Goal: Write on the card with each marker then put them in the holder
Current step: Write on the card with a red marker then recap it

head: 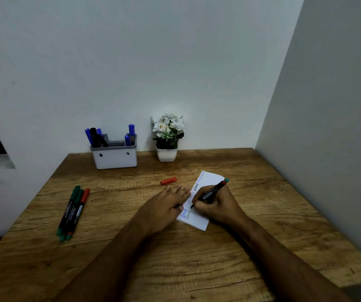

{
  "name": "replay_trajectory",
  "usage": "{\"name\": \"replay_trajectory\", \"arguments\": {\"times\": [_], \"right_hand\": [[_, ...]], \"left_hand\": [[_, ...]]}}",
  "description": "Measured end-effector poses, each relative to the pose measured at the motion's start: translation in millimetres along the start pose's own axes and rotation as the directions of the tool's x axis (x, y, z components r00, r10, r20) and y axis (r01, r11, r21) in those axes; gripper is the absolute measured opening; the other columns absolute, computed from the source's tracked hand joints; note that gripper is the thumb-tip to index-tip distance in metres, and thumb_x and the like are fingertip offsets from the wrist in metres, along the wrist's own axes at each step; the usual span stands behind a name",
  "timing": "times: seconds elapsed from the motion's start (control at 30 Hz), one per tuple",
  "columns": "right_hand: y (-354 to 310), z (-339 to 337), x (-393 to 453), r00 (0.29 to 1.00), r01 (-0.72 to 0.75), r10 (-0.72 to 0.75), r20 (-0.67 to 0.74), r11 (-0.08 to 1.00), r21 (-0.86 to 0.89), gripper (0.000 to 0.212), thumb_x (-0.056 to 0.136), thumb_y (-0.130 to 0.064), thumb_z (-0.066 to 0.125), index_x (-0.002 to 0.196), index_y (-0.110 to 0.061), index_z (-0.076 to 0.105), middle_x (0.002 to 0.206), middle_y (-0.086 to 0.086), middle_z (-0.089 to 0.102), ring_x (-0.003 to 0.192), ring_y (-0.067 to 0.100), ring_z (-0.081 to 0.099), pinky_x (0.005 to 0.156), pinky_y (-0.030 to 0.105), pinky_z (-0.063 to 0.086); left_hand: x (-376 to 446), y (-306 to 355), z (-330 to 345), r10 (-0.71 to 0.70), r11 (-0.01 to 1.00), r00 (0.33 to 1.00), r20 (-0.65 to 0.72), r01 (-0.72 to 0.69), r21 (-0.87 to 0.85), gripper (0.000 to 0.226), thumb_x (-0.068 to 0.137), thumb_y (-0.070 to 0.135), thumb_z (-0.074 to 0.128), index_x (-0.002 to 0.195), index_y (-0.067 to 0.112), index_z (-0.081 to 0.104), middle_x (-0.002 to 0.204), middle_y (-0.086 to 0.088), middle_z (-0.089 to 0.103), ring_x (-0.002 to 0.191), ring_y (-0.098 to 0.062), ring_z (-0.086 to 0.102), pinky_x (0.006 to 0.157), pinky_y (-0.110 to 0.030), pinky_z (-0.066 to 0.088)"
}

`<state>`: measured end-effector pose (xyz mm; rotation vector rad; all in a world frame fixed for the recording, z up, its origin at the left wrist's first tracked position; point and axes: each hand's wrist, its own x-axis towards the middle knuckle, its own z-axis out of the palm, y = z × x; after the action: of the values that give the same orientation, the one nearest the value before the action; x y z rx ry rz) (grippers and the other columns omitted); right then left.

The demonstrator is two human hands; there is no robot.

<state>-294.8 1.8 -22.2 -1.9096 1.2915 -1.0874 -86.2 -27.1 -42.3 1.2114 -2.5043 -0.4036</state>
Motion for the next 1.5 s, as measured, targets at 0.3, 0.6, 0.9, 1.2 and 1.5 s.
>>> {"name": "replay_trajectory", "arguments": {"times": [0.3,0.6,0.9,1.2,1.5], "right_hand": [[0.1,0.6,2.1,0.999,-0.034,0.034,-0.017,0.999,-0.014,0.025,0.083,0.0,0.07,0.073,-0.022,0.075,0.076,-0.01,0.075,0.076,0.004,0.071,0.067,0.019,0.053],[-1.5,1.0,4.6,0.997,-0.068,0.068,-0.037,0.998,0.004,0.019,0.085,0.001,0.069,0.077,-0.016,0.075,0.079,-0.007,0.076,0.077,0.005,0.073,0.067,0.024,0.058],[2.9,3.0,3.6,0.994,-0.064,0.063,-0.09,0.998,-0.011,0.012,0.086,0.001,0.068,0.08,-0.007,0.075,0.079,0.001,0.076,0.074,0.018,0.073,0.062,0.039,0.057],[3.2,3.5,5.5,0.992,-0.092,0.09,-0.09,0.996,-0.011,0.014,0.086,0.0,0.07,0.076,-0.01,0.074,0.075,-0.007,0.074,0.07,0.002,0.069,0.06,0.017,0.049],[3.4,1.4,5.5,0.992,-0.091,0.09,-0.09,0.996,-0.004,0.014,0.087,-0.002,0.069,0.081,-0.012,0.076,0.082,-0.002,0.077,0.076,0.01,0.074,0.065,0.026,0.058]], "left_hand": [[-1.0,2.9,-1.9,0.002,1.0,1.0,0.016,-0.002,-0.001,0.052,0.105,0.025,0.037,0.155,0.031,0.024,0.161,0.017,0.013,0.14,0.01,-0.001,0.116,-0.016,-0.004],[-0.7,0.8,-0.9,-0.028,1.0,0.999,0.026,0.028,-0.001,0.053,0.104,0.025,0.038,0.155,0.033,0.023,0.163,0.013,0.015,0.149,-0.001,0.004,0.12,-0.024,0.001],[1.2,-4.6,4.1,-0.039,0.999,0.999,0.039,0.039,-0.018,0.054,0.101,0.035,0.033,0.154,0.036,0.024,0.163,0.014,0.014,0.151,-0.007,0.004,0.125,-0.035,0.006],[0.3,0.9,0.7,-0.031,0.999,0.999,0.034,0.031,-0.021,0.051,0.105,0.025,0.038,0.154,0.033,0.026,0.161,0.016,0.014,0.148,0.0,0.003,0.123,-0.028,0.003],[2.3,-2.2,3.6,-0.032,0.999,0.999,0.04,0.033,-0.015,0.052,0.104,0.027,0.038,0.154,0.034,0.026,0.163,0.014,0.017,0.15,-0.003,0.006,0.124,-0.03,0.006]]}}
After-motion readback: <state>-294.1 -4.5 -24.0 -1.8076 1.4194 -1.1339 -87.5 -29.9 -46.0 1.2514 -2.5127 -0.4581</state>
